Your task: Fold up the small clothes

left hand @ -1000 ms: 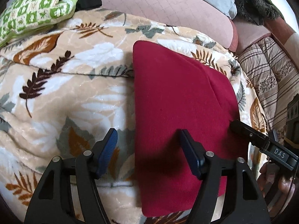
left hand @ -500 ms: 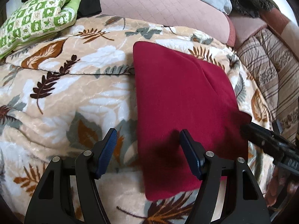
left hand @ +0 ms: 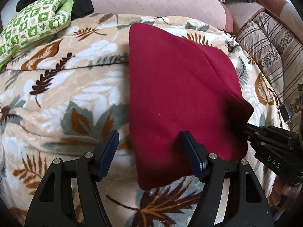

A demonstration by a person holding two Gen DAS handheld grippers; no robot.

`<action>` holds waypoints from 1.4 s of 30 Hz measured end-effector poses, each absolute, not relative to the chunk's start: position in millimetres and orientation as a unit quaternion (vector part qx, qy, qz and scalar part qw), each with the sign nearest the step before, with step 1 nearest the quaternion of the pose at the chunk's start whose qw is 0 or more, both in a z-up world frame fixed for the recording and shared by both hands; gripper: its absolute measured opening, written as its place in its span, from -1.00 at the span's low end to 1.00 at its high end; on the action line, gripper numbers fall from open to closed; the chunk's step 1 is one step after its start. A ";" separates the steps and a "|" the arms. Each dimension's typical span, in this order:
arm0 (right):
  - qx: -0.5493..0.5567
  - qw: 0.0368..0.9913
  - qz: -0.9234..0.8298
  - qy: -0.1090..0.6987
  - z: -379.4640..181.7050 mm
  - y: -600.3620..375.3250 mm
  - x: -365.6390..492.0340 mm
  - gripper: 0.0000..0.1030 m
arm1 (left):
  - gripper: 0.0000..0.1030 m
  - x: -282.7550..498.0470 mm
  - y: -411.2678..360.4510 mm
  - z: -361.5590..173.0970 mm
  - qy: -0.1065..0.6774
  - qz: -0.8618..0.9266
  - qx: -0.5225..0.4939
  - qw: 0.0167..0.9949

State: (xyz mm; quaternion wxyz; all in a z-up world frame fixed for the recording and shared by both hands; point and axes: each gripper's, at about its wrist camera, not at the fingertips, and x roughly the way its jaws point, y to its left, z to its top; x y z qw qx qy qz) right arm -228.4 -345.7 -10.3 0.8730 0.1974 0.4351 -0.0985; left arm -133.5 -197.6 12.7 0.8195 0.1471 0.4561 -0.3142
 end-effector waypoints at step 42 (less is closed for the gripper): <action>0.195 0.899 -0.088 0.382 31.1 -361.3 -202.2 -0.53 | 0.39 -139.0 -207.1 6.3 0.444 -0.316 0.159 0.823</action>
